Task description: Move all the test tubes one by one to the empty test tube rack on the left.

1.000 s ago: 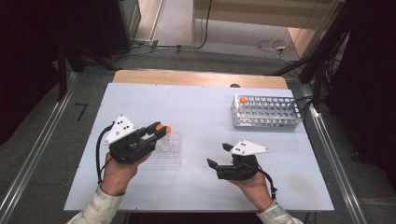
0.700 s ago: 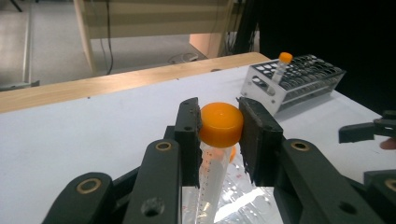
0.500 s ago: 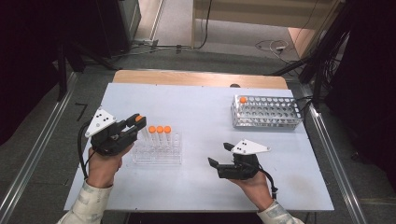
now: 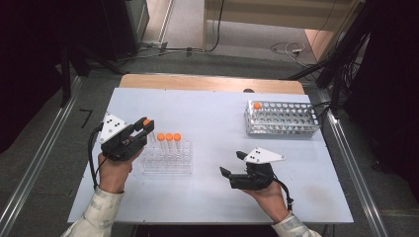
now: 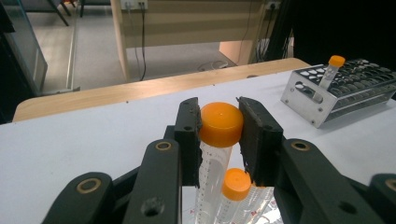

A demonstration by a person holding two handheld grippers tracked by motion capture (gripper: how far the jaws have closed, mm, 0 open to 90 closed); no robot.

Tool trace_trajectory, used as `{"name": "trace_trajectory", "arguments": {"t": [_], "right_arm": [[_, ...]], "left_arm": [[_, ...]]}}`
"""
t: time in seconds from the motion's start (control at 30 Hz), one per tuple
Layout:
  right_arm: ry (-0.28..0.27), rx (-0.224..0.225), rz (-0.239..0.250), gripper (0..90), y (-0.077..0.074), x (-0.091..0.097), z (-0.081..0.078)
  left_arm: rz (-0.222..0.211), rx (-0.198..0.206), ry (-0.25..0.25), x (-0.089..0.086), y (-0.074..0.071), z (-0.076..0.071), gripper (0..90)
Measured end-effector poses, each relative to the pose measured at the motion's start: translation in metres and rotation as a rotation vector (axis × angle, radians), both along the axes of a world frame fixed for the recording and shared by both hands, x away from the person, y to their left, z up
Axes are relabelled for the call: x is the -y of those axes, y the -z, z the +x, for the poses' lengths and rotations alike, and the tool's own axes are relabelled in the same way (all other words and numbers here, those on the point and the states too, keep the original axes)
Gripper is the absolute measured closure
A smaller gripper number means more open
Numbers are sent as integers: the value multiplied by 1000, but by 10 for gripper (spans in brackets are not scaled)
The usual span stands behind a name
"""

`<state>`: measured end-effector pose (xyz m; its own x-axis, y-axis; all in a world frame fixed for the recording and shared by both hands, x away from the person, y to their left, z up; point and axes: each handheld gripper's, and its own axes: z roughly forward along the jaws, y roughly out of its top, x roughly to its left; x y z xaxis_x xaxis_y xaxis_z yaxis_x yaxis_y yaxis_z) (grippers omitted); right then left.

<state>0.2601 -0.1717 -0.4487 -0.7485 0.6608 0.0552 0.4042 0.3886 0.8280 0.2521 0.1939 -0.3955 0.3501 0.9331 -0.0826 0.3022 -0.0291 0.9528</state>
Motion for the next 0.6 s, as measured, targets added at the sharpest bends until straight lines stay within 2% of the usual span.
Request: {"name": "trace_trajectory", "arguments": {"t": [0.23,0.4,0.6], "right_arm": [[-1,-2,-4,208,0,0,0],[-1,-1,-9,208,1,-1,0],[0,1,-11,209,1,0,0]], "left_arm": [[-12,-8,-3,-1,8,1,696],[2,-25,3,3,15,3,695],[-1,-37,-1,4,20,4,693]]}}
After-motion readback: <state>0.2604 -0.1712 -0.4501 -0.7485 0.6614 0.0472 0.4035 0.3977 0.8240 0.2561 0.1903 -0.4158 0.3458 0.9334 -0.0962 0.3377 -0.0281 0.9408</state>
